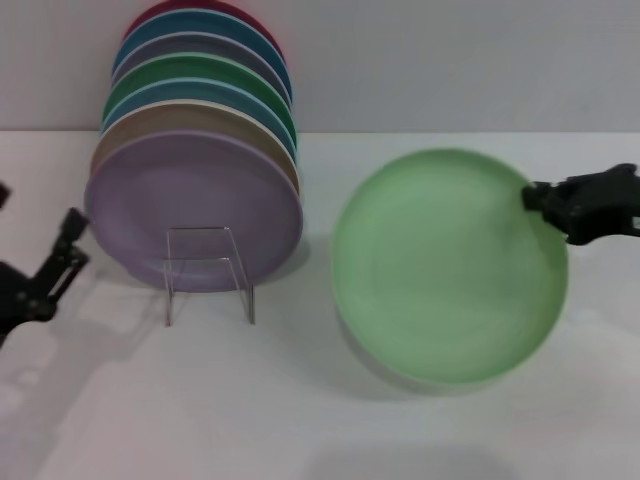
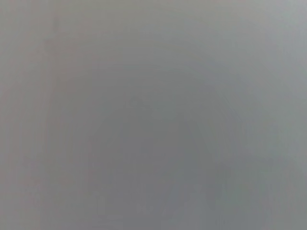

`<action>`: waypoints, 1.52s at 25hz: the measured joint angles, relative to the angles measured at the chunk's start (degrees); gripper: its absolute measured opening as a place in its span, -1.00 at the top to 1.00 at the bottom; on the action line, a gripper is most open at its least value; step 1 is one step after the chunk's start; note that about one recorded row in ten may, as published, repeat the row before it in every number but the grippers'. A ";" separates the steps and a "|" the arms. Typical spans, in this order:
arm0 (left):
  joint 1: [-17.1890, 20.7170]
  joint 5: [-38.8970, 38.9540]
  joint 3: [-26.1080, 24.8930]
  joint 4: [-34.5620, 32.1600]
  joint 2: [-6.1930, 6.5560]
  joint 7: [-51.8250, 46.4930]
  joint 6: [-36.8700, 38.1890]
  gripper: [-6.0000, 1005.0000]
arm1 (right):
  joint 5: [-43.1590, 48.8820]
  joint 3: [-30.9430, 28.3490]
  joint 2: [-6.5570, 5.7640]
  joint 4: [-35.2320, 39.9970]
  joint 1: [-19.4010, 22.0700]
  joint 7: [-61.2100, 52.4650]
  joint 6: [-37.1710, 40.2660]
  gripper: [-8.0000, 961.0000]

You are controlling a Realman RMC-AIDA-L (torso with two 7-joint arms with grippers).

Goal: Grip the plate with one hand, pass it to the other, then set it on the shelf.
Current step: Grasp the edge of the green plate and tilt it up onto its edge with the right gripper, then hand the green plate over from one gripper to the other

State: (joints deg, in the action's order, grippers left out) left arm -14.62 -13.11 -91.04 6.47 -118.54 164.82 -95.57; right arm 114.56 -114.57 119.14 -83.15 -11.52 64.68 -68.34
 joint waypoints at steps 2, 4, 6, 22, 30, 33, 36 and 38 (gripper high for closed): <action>0.32 0.01 1.84 3.27 0.19 -1.75 2.88 -0.59 | -5.15 -1.41 0.03 1.80 1.86 6.34 0.18 0.95; 0.88 0.01 2.63 7.51 0.27 -3.16 7.72 -0.59 | -8.67 -2.72 0.01 3.86 2.73 10.11 -0.04 0.95; 3.20 0.00 3.07 14.74 0.23 -3.30 14.88 -0.59 | -9.63 -4.64 0.00 5.29 3.05 11.46 -0.47 0.95; 17.20 -21.81 11.49 75.56 -0.33 -12.37 66.33 -0.59 | -10.32 -7.06 0.17 9.15 2.90 17.20 0.68 0.95; 13.99 -20.54 14.25 81.43 0.47 -13.35 74.67 -0.59 | -10.38 -7.21 0.15 9.23 2.94 17.30 0.69 0.95; 12.90 -22.99 17.85 85.02 1.94 -17.58 81.09 -0.59 | -10.44 -7.40 0.13 9.01 3.08 17.32 1.35 0.95; 11.30 -25.00 20.13 87.27 4.81 -26.19 84.18 -0.59 | -11.02 -7.42 0.12 8.89 2.93 17.87 1.88 0.95; 10.01 -25.22 20.63 87.69 6.73 -32.90 84.27 -0.59 | -11.77 -7.29 0.12 8.93 2.76 18.56 2.04 0.95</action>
State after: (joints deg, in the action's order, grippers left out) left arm -4.61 -38.33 -70.41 94.16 -111.81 131.93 -11.30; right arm 102.79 -121.86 119.26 -74.22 -8.76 83.24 -66.30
